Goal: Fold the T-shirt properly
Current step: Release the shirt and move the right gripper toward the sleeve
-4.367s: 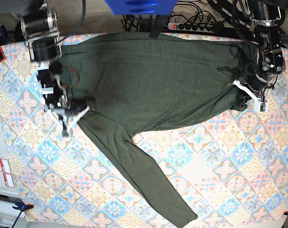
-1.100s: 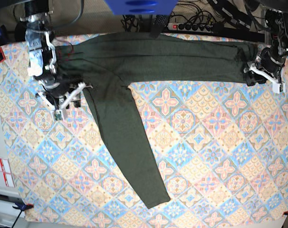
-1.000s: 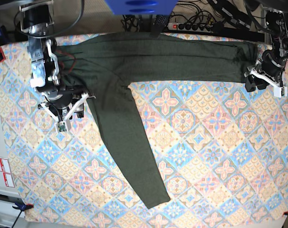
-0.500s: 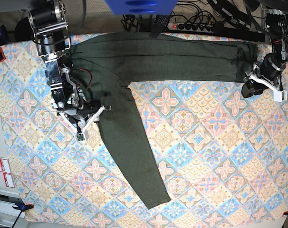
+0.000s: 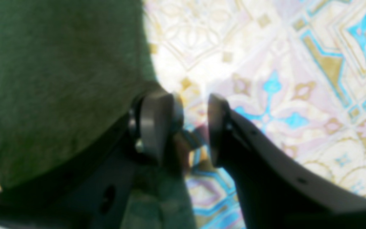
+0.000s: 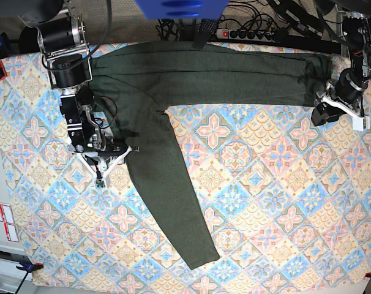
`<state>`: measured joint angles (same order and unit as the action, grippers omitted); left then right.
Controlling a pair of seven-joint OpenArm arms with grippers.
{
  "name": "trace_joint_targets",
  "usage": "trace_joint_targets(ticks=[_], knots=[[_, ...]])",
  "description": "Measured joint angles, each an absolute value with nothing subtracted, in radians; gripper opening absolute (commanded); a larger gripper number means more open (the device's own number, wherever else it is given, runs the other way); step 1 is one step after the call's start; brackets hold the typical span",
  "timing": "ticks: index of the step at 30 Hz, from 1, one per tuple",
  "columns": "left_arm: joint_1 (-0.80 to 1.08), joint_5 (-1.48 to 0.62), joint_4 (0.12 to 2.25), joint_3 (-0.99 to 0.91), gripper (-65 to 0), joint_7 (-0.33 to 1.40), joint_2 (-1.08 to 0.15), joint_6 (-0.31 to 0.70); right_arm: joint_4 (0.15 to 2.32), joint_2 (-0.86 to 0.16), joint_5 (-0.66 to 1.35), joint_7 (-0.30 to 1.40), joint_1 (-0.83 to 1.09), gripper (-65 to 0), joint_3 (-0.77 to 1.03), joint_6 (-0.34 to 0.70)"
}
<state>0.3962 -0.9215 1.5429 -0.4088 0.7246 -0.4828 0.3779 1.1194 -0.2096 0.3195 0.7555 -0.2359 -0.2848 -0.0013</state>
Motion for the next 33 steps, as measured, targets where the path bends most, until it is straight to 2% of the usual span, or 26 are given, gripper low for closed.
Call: trace_joint_targets(ticks=[7, 20, 23, 28, 33], knots=[[0.396, -0.921, 1.543, -0.408, -33.1, 0.729, -0.463, 0.378, 1.059, -0.138, 0.315, 0.722, -0.244, -42.4, -0.283, -0.001], [0.397, -0.920, 1.543, -0.408, -33.1, 0.729, -0.463, 0.374, 1.033, -0.125, 0.318, 0.726, -0.266, -43.1, -0.282, 0.002], [0.397, -0.920, 1.543, -0.408, -33.1, 0.729, -0.463, 0.374, 1.034, -0.125, 0.317, 0.725, -0.266, -47.9, -0.282, 0.002], [0.397, -0.920, 1.543, -0.408, -33.1, 0.729, -0.463, 0.374, 1.035, -0.125, 0.317, 0.725, -0.262, -63.3, -0.281, 0.001], [0.397, -0.919, 1.543, -0.408, -33.1, 0.729, -0.463, 0.374, 1.138, -0.125, 0.319, 0.744, -0.217, -64.7, -0.276, -0.002]])
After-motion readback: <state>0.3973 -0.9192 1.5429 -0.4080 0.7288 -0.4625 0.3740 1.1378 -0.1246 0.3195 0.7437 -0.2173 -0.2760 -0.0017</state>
